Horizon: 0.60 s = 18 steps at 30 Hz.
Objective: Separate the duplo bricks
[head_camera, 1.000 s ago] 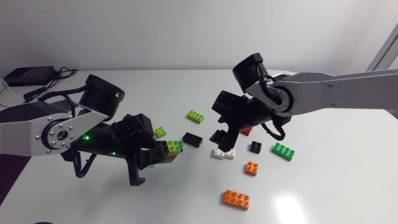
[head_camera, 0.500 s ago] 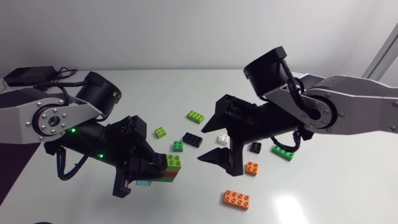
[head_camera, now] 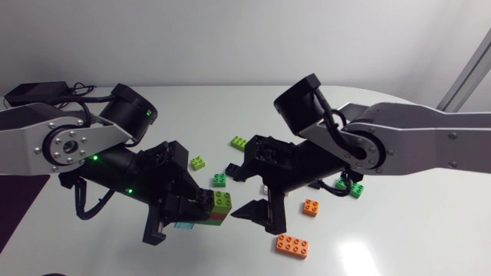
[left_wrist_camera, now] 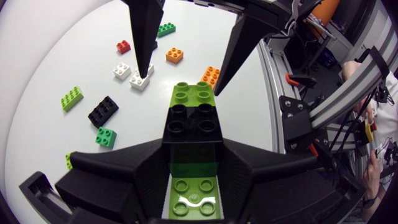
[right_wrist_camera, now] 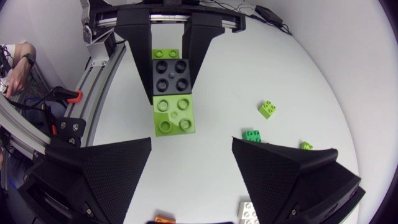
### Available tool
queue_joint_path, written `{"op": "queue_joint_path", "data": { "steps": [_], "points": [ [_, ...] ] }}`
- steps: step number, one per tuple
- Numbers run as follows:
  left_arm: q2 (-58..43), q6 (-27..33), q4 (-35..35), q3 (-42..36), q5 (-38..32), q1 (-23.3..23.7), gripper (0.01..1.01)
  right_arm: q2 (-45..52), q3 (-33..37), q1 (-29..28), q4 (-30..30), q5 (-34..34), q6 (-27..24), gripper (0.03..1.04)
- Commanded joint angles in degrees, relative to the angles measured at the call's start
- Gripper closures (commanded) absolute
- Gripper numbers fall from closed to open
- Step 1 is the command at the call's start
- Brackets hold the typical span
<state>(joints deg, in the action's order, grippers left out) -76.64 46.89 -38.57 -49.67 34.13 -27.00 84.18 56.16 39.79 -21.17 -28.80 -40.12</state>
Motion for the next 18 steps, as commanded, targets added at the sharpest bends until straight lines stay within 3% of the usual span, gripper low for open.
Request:
{"op": "queue_joint_path", "data": {
  "steps": [1, 13, 18],
  "points": [
    [-1.32, 0.83, 0.51, -2.01, 0.76, -0.68, 0.718, 1.51, 2.02, 0.38, -1.07, -0.65, -0.57, 0.14],
    [-2.11, 1.8, 1.21, -1.92, 0.68, -1.12, 0.718, 4.94, 5.27, 1.08, -4.06, -3.11, -0.57, 0.22],
    [-2.99, 2.41, 2.18, -1.75, -0.29, -1.03, 0.718, 5.2, 5.36, 1.61, -4.41, -3.9, -0.57, 0.33]
  ]
}}
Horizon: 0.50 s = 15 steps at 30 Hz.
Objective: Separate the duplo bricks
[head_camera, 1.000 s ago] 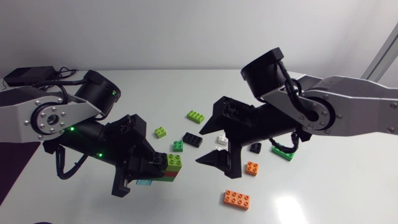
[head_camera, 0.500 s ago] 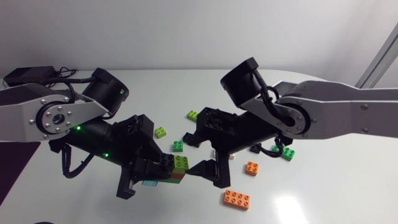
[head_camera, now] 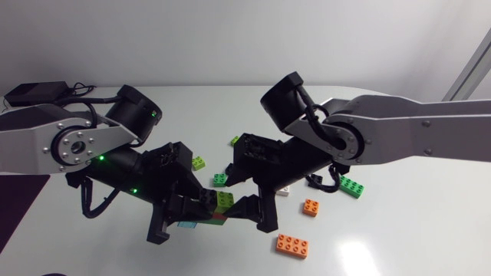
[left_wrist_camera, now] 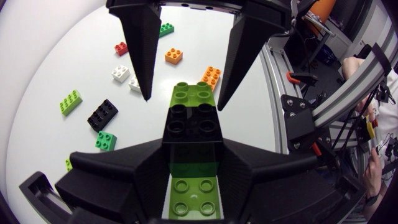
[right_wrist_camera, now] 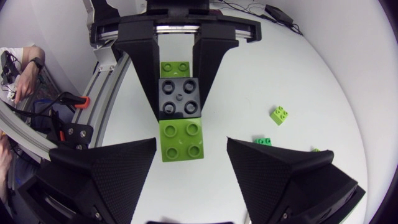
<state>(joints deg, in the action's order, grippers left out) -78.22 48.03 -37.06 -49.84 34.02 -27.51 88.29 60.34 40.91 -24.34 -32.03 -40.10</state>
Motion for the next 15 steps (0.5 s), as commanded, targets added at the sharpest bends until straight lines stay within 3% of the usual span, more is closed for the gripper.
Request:
{"op": "queue_joint_path", "data": {
  "steps": [1, 9, 15],
  "points": [
    [-1.5, 1.36, 0.94, -1.57, -0.27, -0.53, 0.718, 1.09, 1.19, 0.58, -1.41, -0.75, -0.6, 0.37],
    [-1.94, 2.07, 1.81, -1.31, -1.06, -0.18, 0.716, 1.18, 0.66, 1.46, -1.68, -0.93, -0.77, 0.76],
    [-2.03, 2.33, 1.81, -1.22, -1.33, 0.0, 0.716, 0.39, -0.39, 1.63, -1.59, -0.66, -1.12, 0.78]
  ]
}}
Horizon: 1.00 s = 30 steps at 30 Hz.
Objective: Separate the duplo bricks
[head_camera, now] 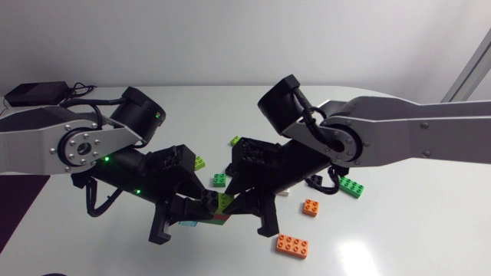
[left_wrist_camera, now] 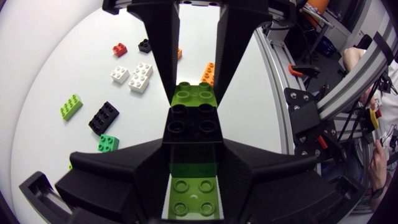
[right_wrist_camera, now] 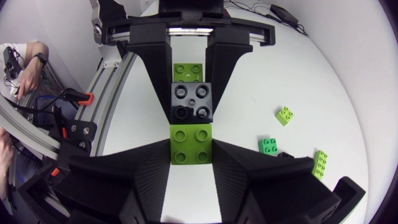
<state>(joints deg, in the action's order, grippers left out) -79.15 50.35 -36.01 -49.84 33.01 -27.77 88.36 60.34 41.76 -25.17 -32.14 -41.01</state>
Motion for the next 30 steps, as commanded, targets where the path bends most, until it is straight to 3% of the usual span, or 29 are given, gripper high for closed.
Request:
{"op": "queue_joint_path", "data": {
  "steps": [1, 21, 30],
  "points": [
    [-1.09, 0.01, 0.77, -1.31, -0.32, 0.26, 0.718, -0.03, -0.66, 0.78, -0.58, -0.29, -0.21, 0.78],
    [-2.06, -1.66, 0.77, -1.75, 0.3, 1.05, 0.716, -8.2, -7.78, 2.63, 3.99, 6.65, 0.23, 0.78],
    [0.67, -1.3, 0.33, -0.6, -0.14, 1.49, 0.716, -7.32, -4.97, -0.89, 2.84, 5.95, -0.21, 0.78]
  ]
}}
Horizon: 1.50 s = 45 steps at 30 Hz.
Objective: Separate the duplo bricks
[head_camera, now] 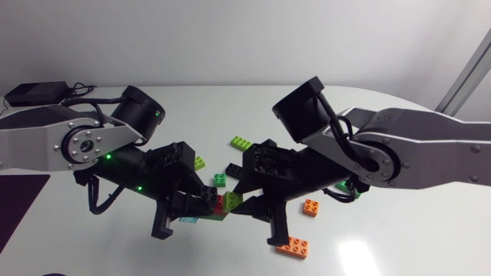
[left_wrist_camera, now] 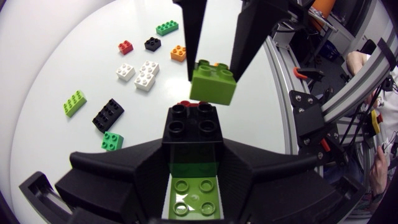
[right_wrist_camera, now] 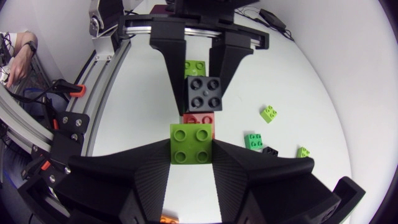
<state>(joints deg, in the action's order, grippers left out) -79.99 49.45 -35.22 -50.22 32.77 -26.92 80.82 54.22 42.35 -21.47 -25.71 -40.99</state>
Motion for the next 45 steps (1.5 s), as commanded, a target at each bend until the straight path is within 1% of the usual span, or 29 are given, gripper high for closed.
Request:
{"op": "queue_joint_path", "data": {
  "steps": [1, 6, 9, 11, 16, 22, 27, 34, 37, 41, 45],
  "points": [
    [2.03, -0.32, -0.55, -0.23, -0.43, 1.25, 0.716, 0.39, 1.86, -2.09, -0.94, -0.48, -0.32, 0.78],
    [5.81, 0.38, -0.64, -1.2, -2.63, 6.09, 0.715, 5.32, 7.4, -6.93, -1.46, -0.65, -0.49, 0.78],
    [8.62, 0.21, -0.64, -1.55, -3.68, 8.64, 0.713, 9.62, 11.09, -7.63, -2.26, -0.65, -0.23, 0.78],
    [9.76, -0.5, -0.37, -1.46, -4.21, 9.51, 0.711, 12.35, 13.37, -7.54, -2.34, -0.04, 0.65, 0.78],
    [10.82, -2.96, 3.05, 0.47, -6.06, 11.54, 0.71, 20.43, 20.4, -5.79, -3.66, 2.6, 2.06, 0.78],
    [12.57, -5.86, 5.78, 1.96, -7.37, 11.8, 0.71, 29.93, 29.46, -2.18, -5.42, 6.64, 3.81, 0.78],
    [13.1, -6.56, 5.95, 1.88, -7.81, 12.06, 0.71, 36.17, 36.22, 0.02, -6.83, 9.19, 5.66, 0.78],
    [14.07, -7.09, 5.95, 0.91, -8.08, 14.26, 0.708, 44.08, 44.57, 1.42, -9.29, 12.62, 6.8, 0.78],
    [14.24, -7.0, 6.39, 0.21, -8.17, 16.55, 0.708, 47.06, 47.74, 1.95, -10.87, 13.23, 6.8, 0.78],
    [14.42, -6.56, 6.83, -1.02, -8.17, 21.12, 0.708, 50.67, 52.31, 2.65, -13.68, 14.2, 6.8, 0.78],
    [14.95, -5.51, 7.54, -0.85, -8.08, 25.33, 0.708, 52.95, 55.47, 3.44, -15.35, 15.52, 6.89, 0.78]
  ]
}}
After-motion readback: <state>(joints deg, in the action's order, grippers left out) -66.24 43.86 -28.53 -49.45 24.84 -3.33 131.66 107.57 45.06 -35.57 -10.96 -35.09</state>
